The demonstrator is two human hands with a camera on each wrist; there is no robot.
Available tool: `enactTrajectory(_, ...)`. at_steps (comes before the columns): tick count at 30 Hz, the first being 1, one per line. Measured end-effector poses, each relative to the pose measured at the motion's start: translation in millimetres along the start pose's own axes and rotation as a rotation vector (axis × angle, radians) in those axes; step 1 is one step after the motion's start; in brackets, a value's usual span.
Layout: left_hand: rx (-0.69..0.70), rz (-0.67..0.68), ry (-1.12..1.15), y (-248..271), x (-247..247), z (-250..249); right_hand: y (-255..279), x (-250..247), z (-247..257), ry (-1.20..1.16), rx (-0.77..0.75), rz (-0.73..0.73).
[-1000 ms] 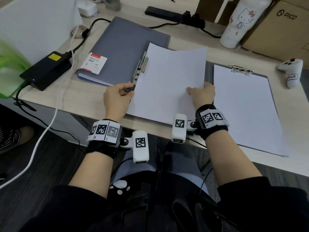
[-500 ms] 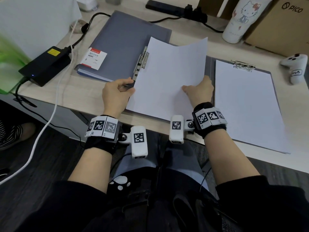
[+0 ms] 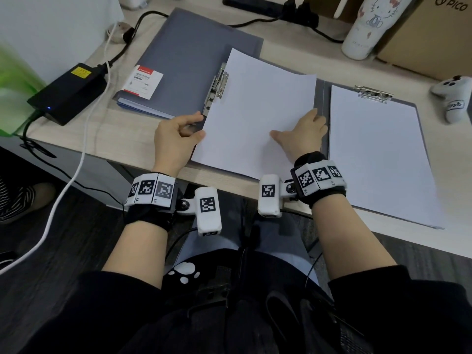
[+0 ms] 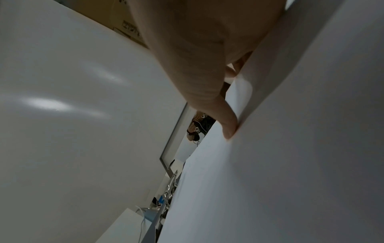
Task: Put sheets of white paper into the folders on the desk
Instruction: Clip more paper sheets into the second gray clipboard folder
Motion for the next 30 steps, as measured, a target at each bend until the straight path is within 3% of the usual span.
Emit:
enactTrajectory(8,0.008,-0.007,-0.077,1,0,-5,1,2,2,0.154,-0.012,-0.020)
enactTrajectory(17,0.018,0.034,-0.535,-16,0,-37,1,0,13,0.214,-0.057,0.158)
enactTrajectory(23,0.062,0.092,-0.462,-41,23,-56,-3,-8,16,0.235,-0.056,0.215)
enactTrajectory(30,0.008,0.201,-0.410,-77,59,-44,-6,-9,17,0.315,-0.068,0.216)
Point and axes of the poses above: each hand's wrist, its own y-axis away from the middle knuckle, its own x-axis out of the palm, z = x × y, the point moved 6 cm from there along -y, towards the middle knuckle, and after that the axes turned 8 degrees about y, right-handed, at the moved point
